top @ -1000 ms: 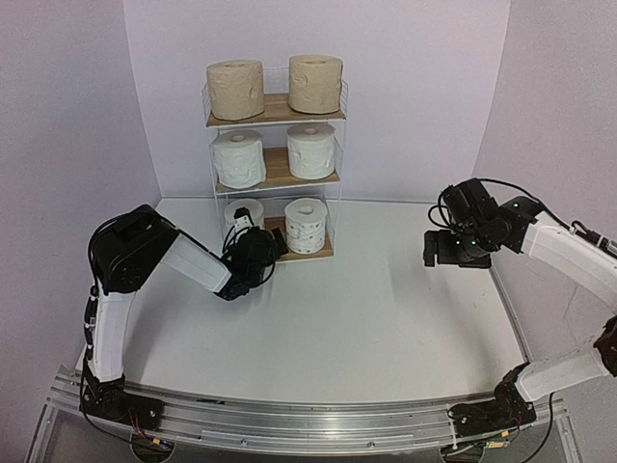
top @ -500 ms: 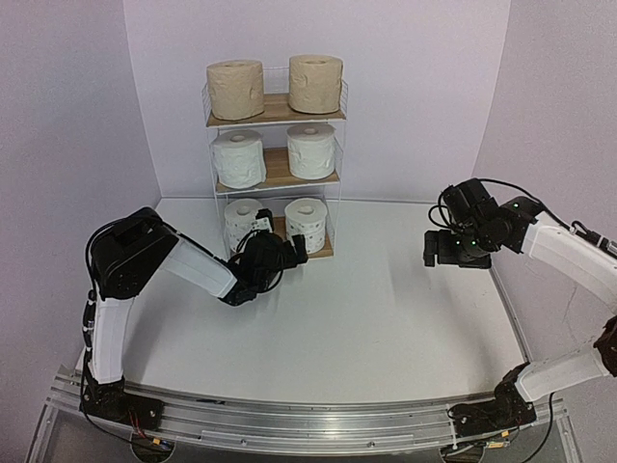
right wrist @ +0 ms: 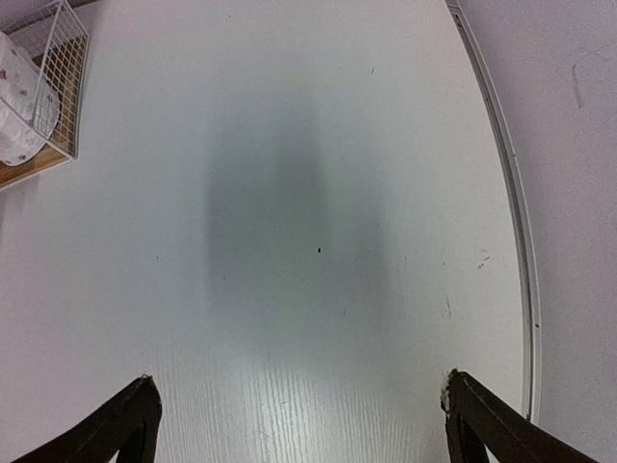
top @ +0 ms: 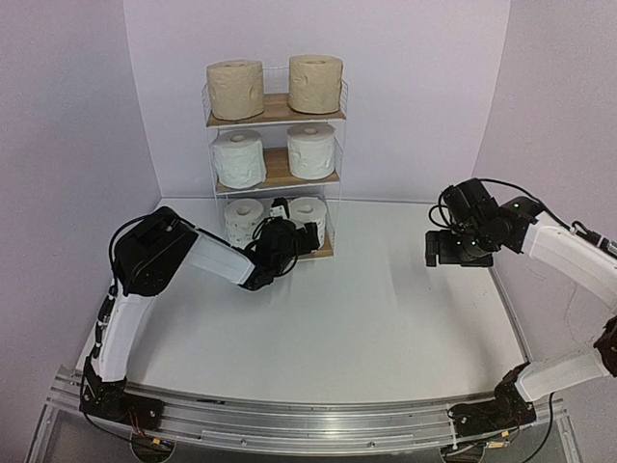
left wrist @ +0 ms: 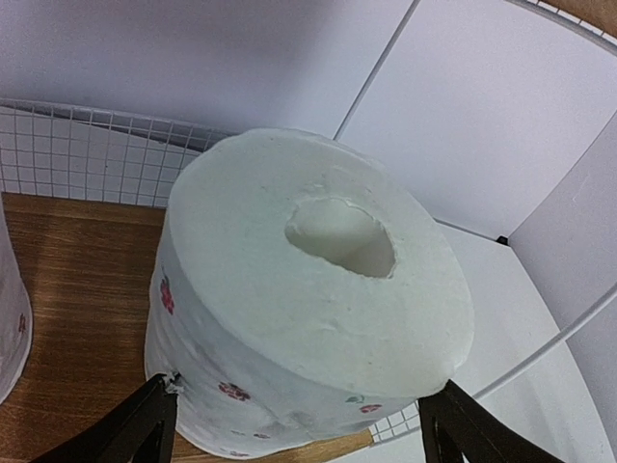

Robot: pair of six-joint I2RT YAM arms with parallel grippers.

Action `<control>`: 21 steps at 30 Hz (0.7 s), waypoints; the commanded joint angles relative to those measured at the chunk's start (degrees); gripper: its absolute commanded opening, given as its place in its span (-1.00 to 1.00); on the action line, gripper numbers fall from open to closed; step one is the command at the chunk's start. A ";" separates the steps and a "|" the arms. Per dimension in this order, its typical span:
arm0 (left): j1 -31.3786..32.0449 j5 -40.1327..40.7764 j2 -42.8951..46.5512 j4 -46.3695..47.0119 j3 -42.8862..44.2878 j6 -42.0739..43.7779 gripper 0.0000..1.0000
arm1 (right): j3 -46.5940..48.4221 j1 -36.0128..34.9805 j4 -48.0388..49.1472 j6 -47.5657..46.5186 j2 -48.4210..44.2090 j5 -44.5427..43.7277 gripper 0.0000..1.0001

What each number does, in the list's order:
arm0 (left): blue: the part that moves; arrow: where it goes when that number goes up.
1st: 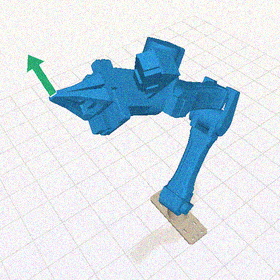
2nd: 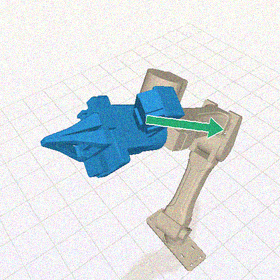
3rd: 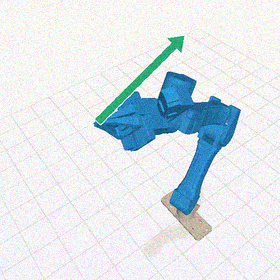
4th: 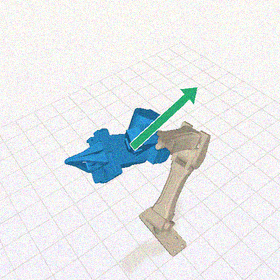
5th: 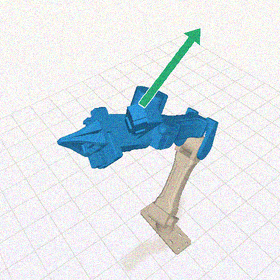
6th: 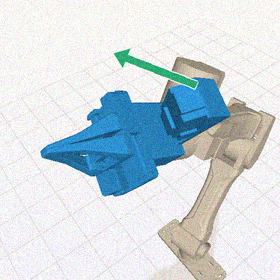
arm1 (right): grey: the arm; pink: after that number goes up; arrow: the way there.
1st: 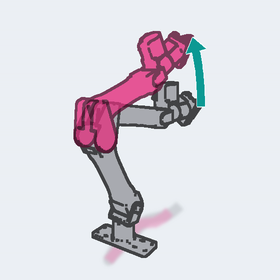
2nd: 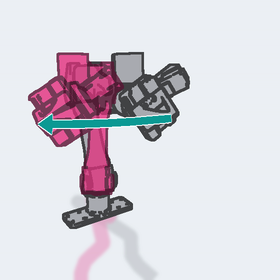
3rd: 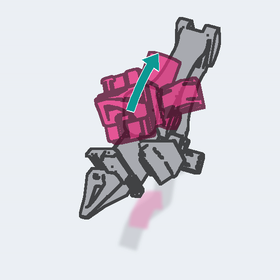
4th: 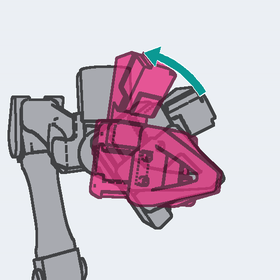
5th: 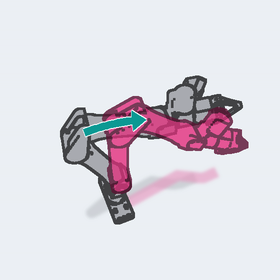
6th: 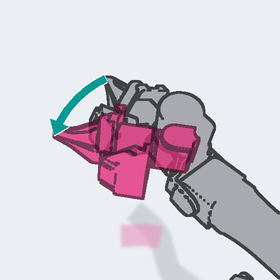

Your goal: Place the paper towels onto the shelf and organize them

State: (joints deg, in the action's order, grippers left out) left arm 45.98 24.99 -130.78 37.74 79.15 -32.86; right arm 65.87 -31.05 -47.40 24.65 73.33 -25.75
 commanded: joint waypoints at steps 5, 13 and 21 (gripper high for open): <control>-0.76 -1.73 -4.03 -2.73 7.55 1.44 0.69 | 0.49 0.02 0.46 -1.67 -0.80 -1.87 0.96; -1.15 -4.74 -5.88 -3.30 10.54 1.90 0.69 | 1.07 0.00 0.42 -2.55 -0.05 -1.87 0.97; 1.59 -1.79 8.86 -3.73 -7.26 -1.57 0.97 | 0.45 0.02 0.50 -1.31 -0.95 -2.55 0.97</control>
State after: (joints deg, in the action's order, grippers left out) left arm 45.26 21.14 -132.82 35.79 80.96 -32.19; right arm 65.87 -31.05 -47.38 22.55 73.28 -26.71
